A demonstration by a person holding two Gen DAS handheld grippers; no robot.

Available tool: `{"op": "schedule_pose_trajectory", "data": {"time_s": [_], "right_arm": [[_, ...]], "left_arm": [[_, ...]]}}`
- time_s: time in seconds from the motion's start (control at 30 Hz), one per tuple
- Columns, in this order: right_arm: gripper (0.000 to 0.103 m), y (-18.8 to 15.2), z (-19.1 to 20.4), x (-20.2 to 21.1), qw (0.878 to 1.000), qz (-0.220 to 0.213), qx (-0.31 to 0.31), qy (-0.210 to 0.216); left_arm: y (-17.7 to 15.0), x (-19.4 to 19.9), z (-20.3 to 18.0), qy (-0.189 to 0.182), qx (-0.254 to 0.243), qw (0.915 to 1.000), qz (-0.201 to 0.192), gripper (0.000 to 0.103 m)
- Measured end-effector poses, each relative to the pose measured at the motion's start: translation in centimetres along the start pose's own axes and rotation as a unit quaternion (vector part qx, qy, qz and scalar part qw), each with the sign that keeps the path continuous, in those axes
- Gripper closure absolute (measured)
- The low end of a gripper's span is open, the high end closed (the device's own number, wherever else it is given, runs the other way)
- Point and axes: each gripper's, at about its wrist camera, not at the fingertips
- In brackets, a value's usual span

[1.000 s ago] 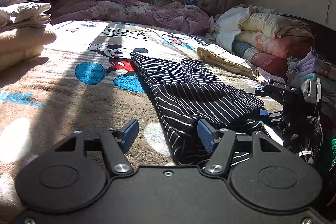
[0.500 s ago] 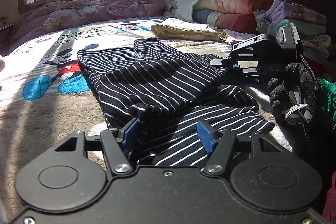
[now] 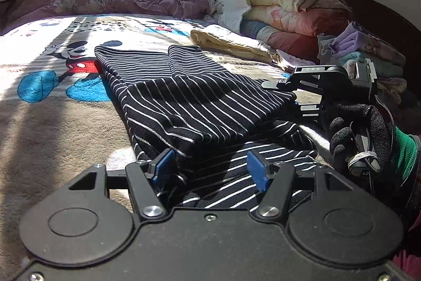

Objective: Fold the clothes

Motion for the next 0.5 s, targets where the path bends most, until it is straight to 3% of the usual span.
{"op": "schedule_pose_trajectory", "data": {"time_s": [0.03, 0.1, 0.2, 0.23, 0.37, 0.43, 0.5], "right_arm": [[0.073, -0.1, 0.3, -0.3, 1.0, 0.001, 0.012, -0.004], [0.076, -0.2, 0.8, -0.8, 0.999, 0.0, 0.036, -0.011], [0.097, -0.1, 0.6, -1.0, 0.999, -0.003, 0.033, 0.0], [0.097, 0.0, 0.6, -0.8, 1.0, -0.008, 0.029, 0.008], [0.097, 0.6, 1.1, 0.3, 0.998, -0.021, 0.039, 0.037], [0.097, 0.9, 1.5, 0.5, 0.997, -0.022, 0.051, 0.046], [0.097, 1.0, 1.7, 0.5, 0.997, -0.023, 0.057, 0.054]], "left_arm": [[-0.3, -0.1, -0.3, 0.007, -0.02, 0.9998, -0.006, 0.042], [0.2, 0.2, -0.2, -0.006, -0.012, 0.9999, 0.004, 0.041], [1.2, 1.4, 1.2, -0.023, 0.013, 0.9996, -0.004, 0.041], [1.5, 2.0, 1.7, -0.018, 0.022, 0.9995, -0.015, 0.041], [5.5, 2.4, 5.9, 0.039, 0.113, 0.99, -0.075, 0.041], [8.8, 0.2, 7.9, 0.079, 0.118, 0.9871, -0.074, 0.046], [11.8, -2.3, 9.9, 0.104, 0.132, 0.9837, -0.064, 0.059]]}}
Point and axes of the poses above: each gripper's, at about its wrist camera, not at the fingertips, and x roughly against the way its jaws point, z to its left, y to its top
